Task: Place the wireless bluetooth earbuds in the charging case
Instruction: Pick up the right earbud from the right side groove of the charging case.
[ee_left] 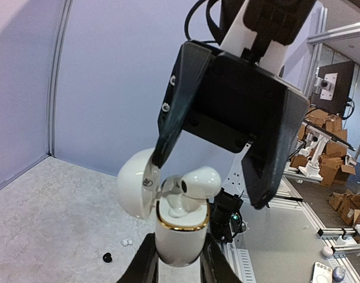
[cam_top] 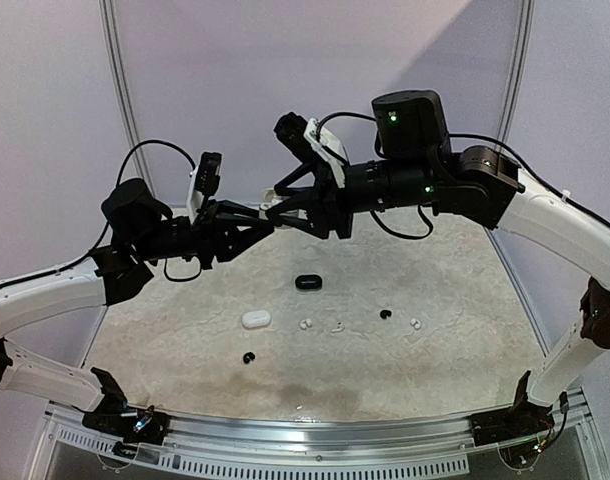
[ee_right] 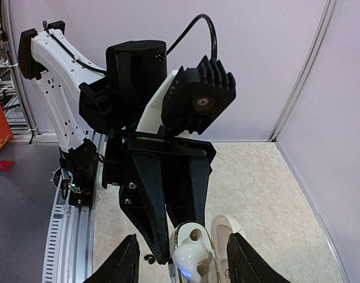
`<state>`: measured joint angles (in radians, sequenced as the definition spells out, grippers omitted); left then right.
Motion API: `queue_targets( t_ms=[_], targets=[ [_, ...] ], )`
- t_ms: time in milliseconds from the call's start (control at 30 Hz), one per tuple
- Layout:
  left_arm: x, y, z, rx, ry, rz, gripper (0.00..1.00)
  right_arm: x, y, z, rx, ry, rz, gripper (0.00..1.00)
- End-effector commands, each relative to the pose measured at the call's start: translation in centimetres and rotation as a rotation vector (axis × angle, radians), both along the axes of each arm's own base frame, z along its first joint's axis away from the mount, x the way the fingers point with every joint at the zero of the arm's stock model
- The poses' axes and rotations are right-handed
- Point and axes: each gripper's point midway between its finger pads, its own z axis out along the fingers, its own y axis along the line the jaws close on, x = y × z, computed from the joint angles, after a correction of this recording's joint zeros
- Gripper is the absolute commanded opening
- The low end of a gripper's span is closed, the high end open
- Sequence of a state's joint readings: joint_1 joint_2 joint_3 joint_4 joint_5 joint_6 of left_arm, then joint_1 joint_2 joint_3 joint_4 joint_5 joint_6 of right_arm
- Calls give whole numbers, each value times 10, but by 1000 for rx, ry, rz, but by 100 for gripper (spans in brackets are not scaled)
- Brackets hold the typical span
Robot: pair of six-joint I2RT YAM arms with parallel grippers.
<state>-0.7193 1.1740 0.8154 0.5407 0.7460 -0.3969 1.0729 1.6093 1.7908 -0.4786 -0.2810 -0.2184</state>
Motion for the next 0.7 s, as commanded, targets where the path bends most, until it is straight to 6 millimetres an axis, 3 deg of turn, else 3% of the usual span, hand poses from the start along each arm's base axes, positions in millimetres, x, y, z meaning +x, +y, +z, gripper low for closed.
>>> queue_targets(
  t_ms=[0, 333, 500, 600, 667],
  targets=[
    [-3, -1, -4, -4, 4, -2, 0, 6, 1, 12, 22, -11, -18, 54],
    [7, 2, -7, -1, 9, 61, 0, 9, 4, 44, 113, 30, -50, 55],
    [16, 5, -10, 1, 4, 121, 0, 36, -11, 61, 194, 139, -269, 51],
    [24, 7, -13, 4, -9, 172, 0, 49, -22, 54, 197, 186, -449, 50],
    [28, 8, -14, 7, -15, 197, 0, 46, -25, 47, 156, 158, -531, 52]
  ],
)
